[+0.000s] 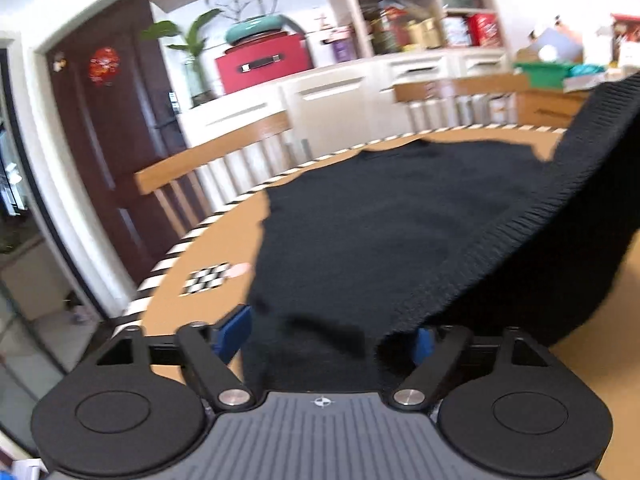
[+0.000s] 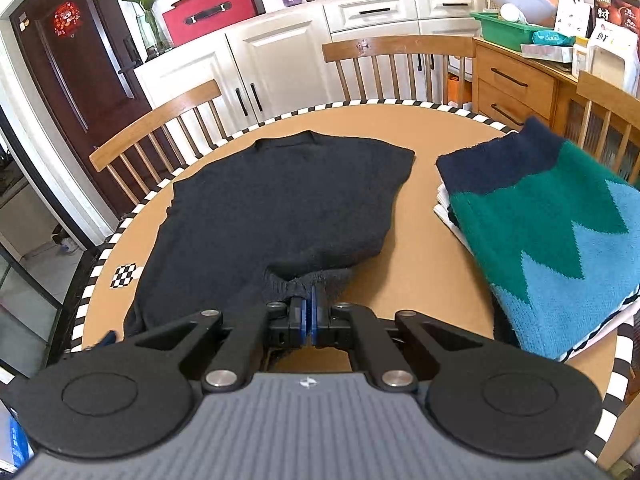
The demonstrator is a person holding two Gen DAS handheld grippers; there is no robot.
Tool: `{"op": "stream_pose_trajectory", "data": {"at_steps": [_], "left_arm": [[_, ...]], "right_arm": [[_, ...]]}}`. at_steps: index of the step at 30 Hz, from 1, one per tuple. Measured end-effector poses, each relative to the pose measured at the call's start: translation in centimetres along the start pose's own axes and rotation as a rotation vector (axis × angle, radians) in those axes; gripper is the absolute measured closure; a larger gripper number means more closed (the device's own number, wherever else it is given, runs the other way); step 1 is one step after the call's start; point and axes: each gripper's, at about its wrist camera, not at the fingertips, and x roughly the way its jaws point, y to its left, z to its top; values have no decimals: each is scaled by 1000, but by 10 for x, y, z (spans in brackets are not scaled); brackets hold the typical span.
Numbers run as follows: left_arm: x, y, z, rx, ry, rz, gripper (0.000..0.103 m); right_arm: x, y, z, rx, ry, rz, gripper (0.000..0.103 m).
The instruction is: Fold clothes
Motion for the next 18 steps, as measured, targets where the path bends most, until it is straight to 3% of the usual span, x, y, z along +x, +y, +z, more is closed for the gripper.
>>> {"op": "stream_pose_trajectory", "data": {"at_steps": [2, 6, 9, 15, 18], "left_arm": [[-4, 3, -2, 11, 3, 15, 14], [-21, -1, -5, 32, -25, -79, 14], [-27, -12, -5, 86, -36, -99, 14], [-26, -13, -7, 47, -8, -49, 14], [-18, 0, -7, 23, 15, 35, 14]], "right_arm": [[-2, -1, 1, 3, -10, 2, 101], [-1, -3, 2, -4, -27, -8, 102], [-1, -8, 2, -1, -34, -21, 102], [-9, -21, -2, 13, -37, -71, 102], [-10, -30, -5, 43, -23, -94, 102]]}}
